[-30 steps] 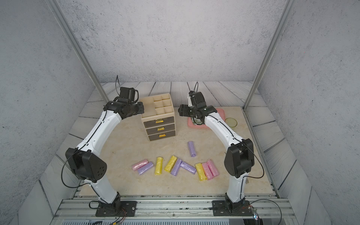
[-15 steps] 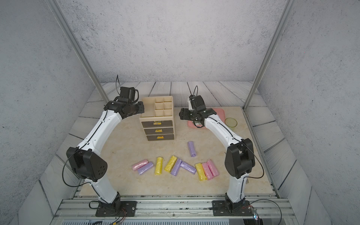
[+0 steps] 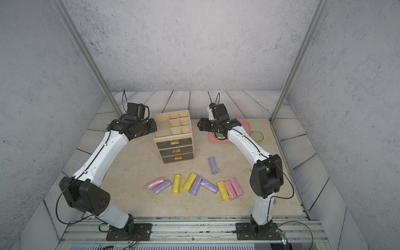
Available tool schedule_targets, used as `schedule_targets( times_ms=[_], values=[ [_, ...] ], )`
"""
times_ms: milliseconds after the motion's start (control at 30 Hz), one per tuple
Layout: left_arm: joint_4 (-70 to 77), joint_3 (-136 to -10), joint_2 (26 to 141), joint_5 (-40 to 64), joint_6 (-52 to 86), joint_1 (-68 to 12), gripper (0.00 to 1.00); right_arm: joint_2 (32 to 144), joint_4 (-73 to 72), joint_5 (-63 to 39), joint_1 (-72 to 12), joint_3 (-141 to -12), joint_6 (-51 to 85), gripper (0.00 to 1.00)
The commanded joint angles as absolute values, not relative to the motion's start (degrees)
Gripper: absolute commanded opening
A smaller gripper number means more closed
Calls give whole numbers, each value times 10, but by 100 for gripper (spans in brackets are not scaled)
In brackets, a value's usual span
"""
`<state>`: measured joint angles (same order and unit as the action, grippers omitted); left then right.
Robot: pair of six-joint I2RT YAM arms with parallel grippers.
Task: Sort the rolls of trash bags by color and place them into the drawer
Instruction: Adjust the storage box at the center of the board.
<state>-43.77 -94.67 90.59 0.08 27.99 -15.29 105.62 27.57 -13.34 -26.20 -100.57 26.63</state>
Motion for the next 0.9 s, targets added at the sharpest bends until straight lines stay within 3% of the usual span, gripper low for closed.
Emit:
schedule_targets(
  times_ms=[0, 67, 100, 167, 267, 700, 867],
  values=[
    [-431, -932, 877, 37, 328, -158, 0, 1057, 287, -159, -264, -1020, 274, 72],
    [-427, -918, 871, 36, 331, -161, 0, 1062, 290, -166, -265, -1021, 275, 71],
    [-425, -910, 868, 34, 333, -161, 5, 1063, 292, -168, -266, -1021, 275, 71],
    [-423, -898, 864, 29, 334, -161, 24, 1065, 295, -168, -267, -1019, 277, 71],
    [-418, -882, 855, 23, 332, -161, 42, 1056, 291, -161, -267, -1002, 276, 71],
    [-376, -879, 770, 0, 288, -156, 53, 918, 236, -72, -263, -857, 315, 78],
    [-327, -842, 742, 26, 290, -115, 59, 808, 139, -130, -266, -724, 397, 77]
  ],
)
